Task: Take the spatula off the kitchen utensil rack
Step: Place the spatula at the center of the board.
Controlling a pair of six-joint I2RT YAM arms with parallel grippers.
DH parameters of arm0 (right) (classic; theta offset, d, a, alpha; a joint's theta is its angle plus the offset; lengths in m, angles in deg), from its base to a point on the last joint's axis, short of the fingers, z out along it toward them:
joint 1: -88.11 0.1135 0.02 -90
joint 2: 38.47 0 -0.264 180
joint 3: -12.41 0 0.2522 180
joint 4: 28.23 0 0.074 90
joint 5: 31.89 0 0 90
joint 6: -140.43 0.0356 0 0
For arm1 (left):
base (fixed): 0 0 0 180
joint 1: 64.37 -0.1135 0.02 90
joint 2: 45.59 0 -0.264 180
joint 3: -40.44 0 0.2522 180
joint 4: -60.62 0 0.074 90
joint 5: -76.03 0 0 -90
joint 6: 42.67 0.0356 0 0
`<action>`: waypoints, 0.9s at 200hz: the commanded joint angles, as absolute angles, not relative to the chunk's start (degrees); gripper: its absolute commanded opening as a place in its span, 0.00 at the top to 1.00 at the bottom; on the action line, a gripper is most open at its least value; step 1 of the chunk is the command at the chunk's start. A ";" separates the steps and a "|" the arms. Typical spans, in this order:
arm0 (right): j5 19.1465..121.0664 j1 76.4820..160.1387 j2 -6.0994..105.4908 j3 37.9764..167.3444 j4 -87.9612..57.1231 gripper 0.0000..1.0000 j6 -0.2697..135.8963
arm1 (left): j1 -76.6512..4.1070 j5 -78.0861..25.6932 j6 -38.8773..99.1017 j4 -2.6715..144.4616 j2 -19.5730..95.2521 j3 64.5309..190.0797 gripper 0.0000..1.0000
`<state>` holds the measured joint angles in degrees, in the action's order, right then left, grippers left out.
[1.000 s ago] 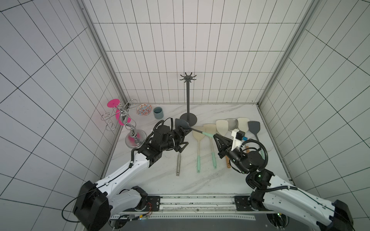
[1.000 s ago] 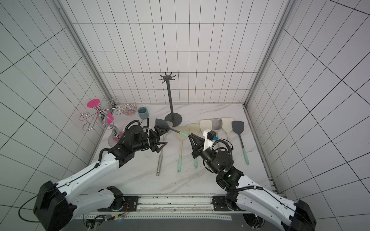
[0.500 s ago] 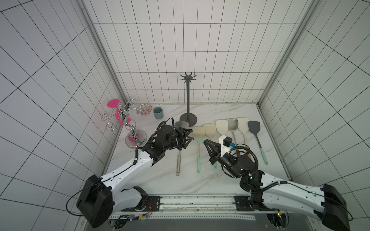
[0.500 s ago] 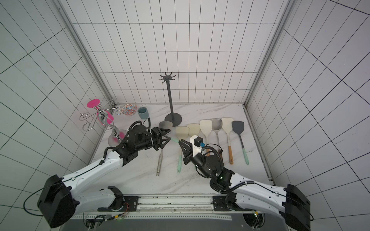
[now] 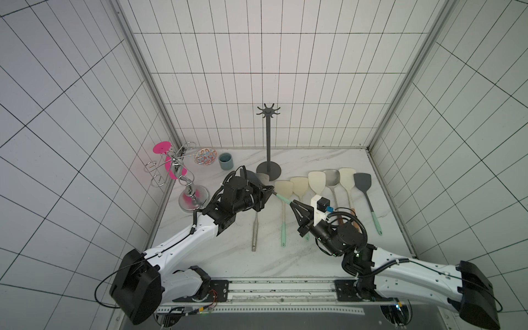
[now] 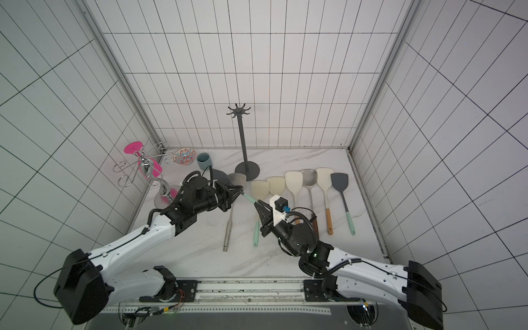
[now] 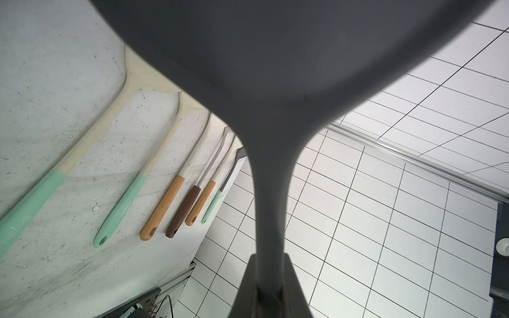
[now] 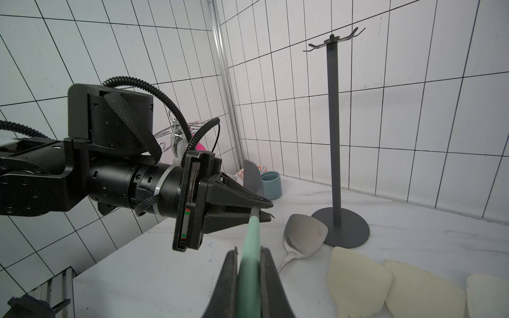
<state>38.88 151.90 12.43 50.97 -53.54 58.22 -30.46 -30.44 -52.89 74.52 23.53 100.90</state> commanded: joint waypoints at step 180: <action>43.37 132.51 2.13 47.44 -21.49 0.01 69.95 | -35.81 1.44 22.98 111.00 19.54 109.13 1.00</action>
